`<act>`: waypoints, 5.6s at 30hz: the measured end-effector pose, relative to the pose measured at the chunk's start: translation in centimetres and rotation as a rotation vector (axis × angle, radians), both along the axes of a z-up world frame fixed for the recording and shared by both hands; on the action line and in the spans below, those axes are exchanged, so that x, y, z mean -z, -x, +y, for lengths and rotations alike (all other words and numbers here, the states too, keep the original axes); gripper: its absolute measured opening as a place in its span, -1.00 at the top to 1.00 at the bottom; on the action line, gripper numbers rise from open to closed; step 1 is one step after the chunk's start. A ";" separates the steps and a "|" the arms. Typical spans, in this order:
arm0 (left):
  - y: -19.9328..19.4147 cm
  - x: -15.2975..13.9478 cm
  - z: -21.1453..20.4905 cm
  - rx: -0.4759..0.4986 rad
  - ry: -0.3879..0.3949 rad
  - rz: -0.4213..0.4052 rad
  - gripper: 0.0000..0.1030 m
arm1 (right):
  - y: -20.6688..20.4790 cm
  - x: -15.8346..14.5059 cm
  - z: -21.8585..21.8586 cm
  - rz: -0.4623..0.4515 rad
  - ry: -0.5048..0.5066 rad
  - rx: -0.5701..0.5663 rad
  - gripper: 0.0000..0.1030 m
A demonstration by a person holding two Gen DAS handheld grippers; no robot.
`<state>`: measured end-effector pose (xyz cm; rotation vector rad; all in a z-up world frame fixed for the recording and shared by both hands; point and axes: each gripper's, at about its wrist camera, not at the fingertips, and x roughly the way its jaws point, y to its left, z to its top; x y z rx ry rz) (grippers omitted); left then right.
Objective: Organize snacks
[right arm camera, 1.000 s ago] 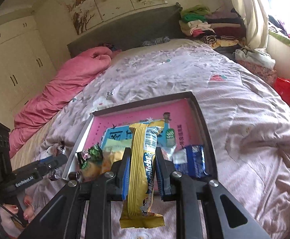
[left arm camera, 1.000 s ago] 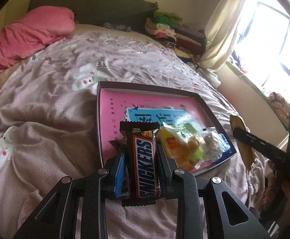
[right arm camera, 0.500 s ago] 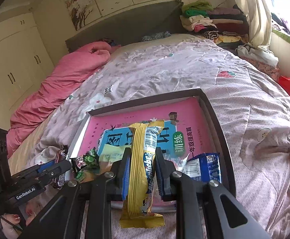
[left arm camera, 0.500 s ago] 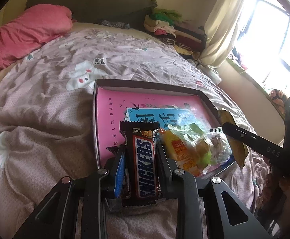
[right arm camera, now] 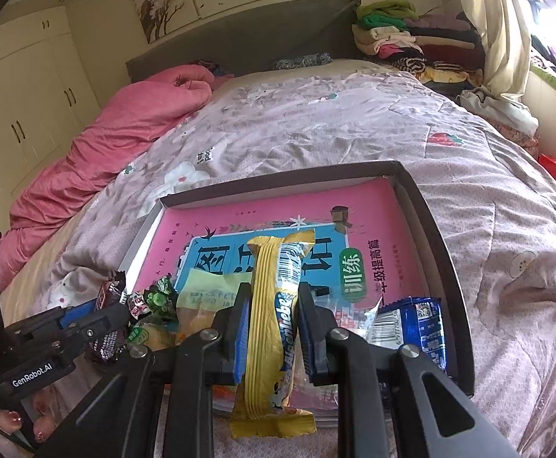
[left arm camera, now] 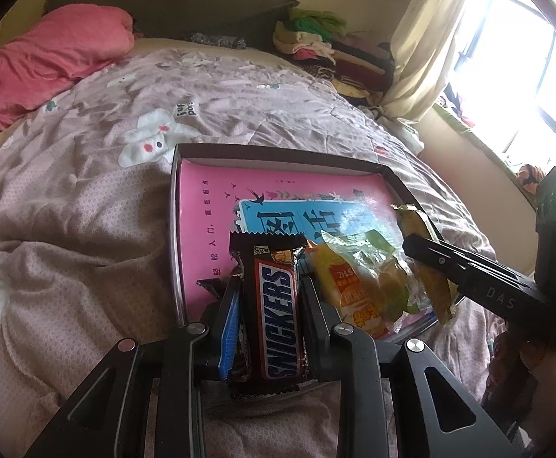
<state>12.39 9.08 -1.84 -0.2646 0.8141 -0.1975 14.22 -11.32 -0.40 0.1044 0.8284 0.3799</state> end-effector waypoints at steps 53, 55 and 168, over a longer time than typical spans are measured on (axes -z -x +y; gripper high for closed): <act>2.0 -2.7 -0.7 0.010 -0.028 -0.078 -0.52 | 4.2 -4.1 -1.8 -0.150 0.033 0.032 -0.22; 2.2 -2.8 -0.9 0.012 -0.035 -0.081 -0.53 | 4.4 -4.2 -2.1 -0.154 0.034 0.037 -0.27; 12.2 -3.5 -5.6 -0.068 -0.167 0.053 -0.57 | 15.6 -2.6 -3.9 -0.081 0.134 0.039 -0.95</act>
